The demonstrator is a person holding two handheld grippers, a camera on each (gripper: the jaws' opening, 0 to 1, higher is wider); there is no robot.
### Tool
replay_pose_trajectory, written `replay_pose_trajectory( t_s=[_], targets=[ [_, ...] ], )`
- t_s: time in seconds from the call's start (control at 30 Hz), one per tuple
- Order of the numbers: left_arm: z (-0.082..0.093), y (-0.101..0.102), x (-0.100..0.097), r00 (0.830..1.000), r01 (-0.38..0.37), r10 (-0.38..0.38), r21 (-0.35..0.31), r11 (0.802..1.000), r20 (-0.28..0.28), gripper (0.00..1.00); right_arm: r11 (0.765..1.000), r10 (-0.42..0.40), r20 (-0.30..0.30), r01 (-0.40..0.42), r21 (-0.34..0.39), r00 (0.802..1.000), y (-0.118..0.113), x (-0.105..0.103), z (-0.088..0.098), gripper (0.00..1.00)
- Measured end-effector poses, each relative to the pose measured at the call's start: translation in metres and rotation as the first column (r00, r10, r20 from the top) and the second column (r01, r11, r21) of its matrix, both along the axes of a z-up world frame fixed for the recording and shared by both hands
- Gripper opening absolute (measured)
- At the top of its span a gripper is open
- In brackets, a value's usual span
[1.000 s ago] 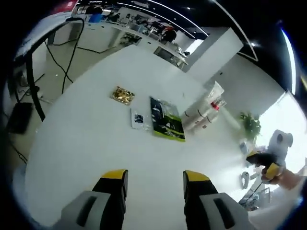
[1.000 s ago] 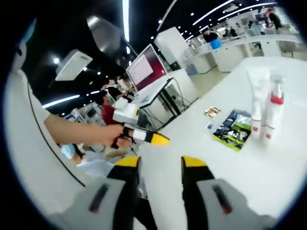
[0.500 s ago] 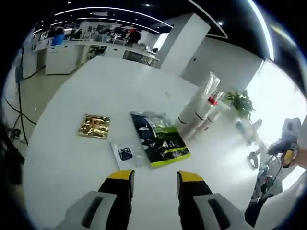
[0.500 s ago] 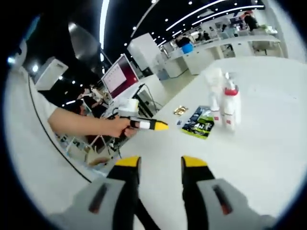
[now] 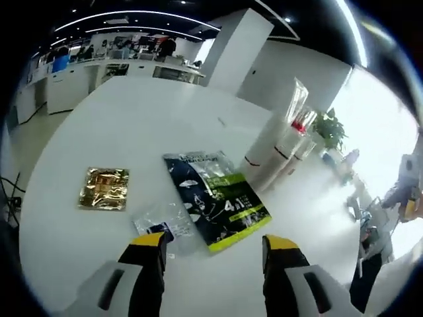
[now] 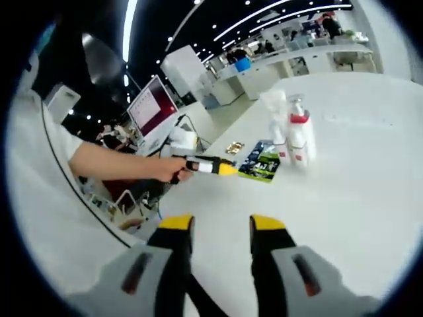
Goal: Arrange the skincare products in the storage area until every visible bottle or jar stands upright without overlapping.
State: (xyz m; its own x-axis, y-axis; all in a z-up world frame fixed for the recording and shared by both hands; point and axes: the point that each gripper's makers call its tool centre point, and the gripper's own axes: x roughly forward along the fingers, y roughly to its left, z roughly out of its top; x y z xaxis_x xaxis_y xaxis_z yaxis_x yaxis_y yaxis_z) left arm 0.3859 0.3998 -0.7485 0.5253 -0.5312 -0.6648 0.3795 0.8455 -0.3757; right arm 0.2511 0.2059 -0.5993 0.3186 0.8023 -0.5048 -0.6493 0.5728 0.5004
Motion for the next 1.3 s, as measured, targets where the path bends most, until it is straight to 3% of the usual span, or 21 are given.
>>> replay_pose_trajectory(
  t_s=[0.03,0.1,0.27,0.57,0.6,0.63,0.7,0.8,0.87,0.9,0.93,1.0,1.1,1.13,1.27,1.3],
  targets=[
    [0.005,0.000,0.005,0.998,0.011,-0.010,-0.005,1.000,0.055,0.58,1.000,0.002,0.000,-0.002,0.000,1.000,0.000,0.001,0.000,0.35],
    [0.004,0.007,0.004,1.000,-0.016,0.016,-0.014,1.000,0.018,0.56,1.000,0.008,-0.002,-0.008,0.001,1.000,0.001,0.002,0.001,0.35],
    [0.005,0.016,0.007,0.999,-0.031,0.031,-0.006,0.999,0.019,0.59,1.000,0.016,-0.010,-0.016,-0.004,1.000,-0.001,0.004,-0.003,0.35],
    [0.008,0.007,0.001,0.998,0.053,-0.053,0.005,0.999,0.023,0.68,1.000,0.027,-0.012,-0.027,-0.001,1.000,0.000,0.005,-0.002,0.35],
    [0.019,0.002,0.003,0.996,0.071,-0.070,-0.026,0.997,0.056,0.67,0.999,0.034,-0.012,-0.035,-0.002,0.999,0.001,0.005,-0.002,0.35],
    [0.033,0.002,0.014,0.991,0.065,-0.059,-0.044,0.997,0.124,0.66,0.999,0.034,-0.012,-0.034,-0.002,0.999,0.000,0.005,-0.002,0.35],
    [0.048,0.012,0.032,0.985,0.003,0.010,-0.073,0.997,0.175,0.58,1.000,0.031,-0.017,-0.031,-0.002,0.999,-0.001,0.004,-0.003,0.35],
    [0.050,0.048,0.063,0.967,-0.151,0.149,-0.007,0.988,0.208,0.51,1.000,0.023,-0.026,-0.024,-0.011,0.999,-0.004,0.001,-0.004,0.35],
    [0.043,0.078,0.083,0.948,-0.260,0.237,0.086,0.962,0.214,0.52,1.000,0.009,-0.033,-0.010,-0.017,0.999,-0.008,-0.003,-0.005,0.35],
    [0.037,0.087,0.086,0.949,-0.280,0.251,0.138,0.950,0.192,0.52,1.000,0.003,-0.036,-0.004,-0.019,0.999,-0.010,-0.004,-0.005,0.35],
    [0.027,0.097,0.091,0.952,-0.290,0.258,0.205,0.935,0.167,0.52,1.000,-0.007,-0.043,0.006,-0.027,0.999,-0.013,-0.006,-0.006,0.35],
    [0.016,0.103,0.094,0.960,-0.274,0.246,0.267,0.924,0.135,0.53,0.999,-0.020,-0.046,0.018,-0.038,0.999,-0.018,-0.008,-0.006,0.35],
    [0.005,0.104,0.099,0.961,-0.275,0.252,0.286,0.918,0.115,0.54,0.998,-0.045,-0.051,0.042,-0.046,0.998,-0.026,-0.009,-0.005,0.35],
    [-0.002,0.097,0.099,0.965,-0.263,0.250,0.272,0.926,0.081,0.55,0.997,-0.060,-0.047,0.058,-0.051,0.997,-0.031,-0.008,-0.004,0.35],
    [-0.018,0.090,0.094,0.972,-0.232,0.228,0.326,0.917,0.049,0.56,0.995,-0.085,-0.048,0.082,-0.061,0.995,-0.040,-0.005,-0.004,0.35],
    [-0.016,0.091,0.098,0.974,-0.229,0.211,0.366,0.902,0.087,0.56,0.994,-0.088,-0.047,0.085,-0.063,0.995,-0.042,-0.004,-0.004,0.35]
  ],
)
